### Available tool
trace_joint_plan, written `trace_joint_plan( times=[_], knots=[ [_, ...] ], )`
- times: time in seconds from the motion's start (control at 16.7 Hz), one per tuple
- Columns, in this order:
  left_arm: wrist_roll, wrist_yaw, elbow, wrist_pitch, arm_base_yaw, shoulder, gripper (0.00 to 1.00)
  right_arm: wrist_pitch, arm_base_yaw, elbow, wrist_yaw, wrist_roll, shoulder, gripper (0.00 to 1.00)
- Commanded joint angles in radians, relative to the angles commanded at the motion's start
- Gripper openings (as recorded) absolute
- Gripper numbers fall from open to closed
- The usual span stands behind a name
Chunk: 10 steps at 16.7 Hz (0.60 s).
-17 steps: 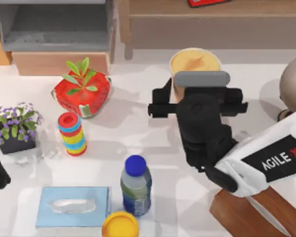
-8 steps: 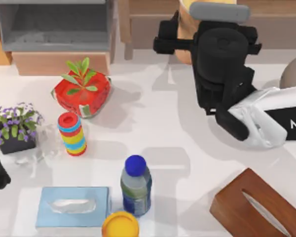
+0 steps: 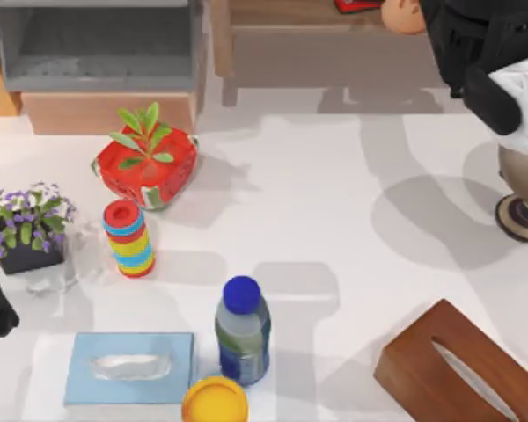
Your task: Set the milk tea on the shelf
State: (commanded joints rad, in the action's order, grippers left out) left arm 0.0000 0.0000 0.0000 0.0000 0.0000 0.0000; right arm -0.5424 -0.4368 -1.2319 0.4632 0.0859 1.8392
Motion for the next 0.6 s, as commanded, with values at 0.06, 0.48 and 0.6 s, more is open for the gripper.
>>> trace_joint_plan(
  times=[0.06,0.48,0.6],
  knots=[
    [0.000,0.000,0.000,0.000,0.000,0.000,1.00,0.041,0.028,-0.020,-0.025,-0.006,-0.005,0.00],
    [0.000,0.000,0.000,0.000,0.000,0.000,1.00,0.294,0.191,-0.135,-0.180,-0.032,-0.021,0.00],
    [0.000,0.000,0.000,0.000,0.000,0.000,1.00,0.342,0.218,-0.163,-0.210,-0.035,-0.026,0.00]
  ],
)
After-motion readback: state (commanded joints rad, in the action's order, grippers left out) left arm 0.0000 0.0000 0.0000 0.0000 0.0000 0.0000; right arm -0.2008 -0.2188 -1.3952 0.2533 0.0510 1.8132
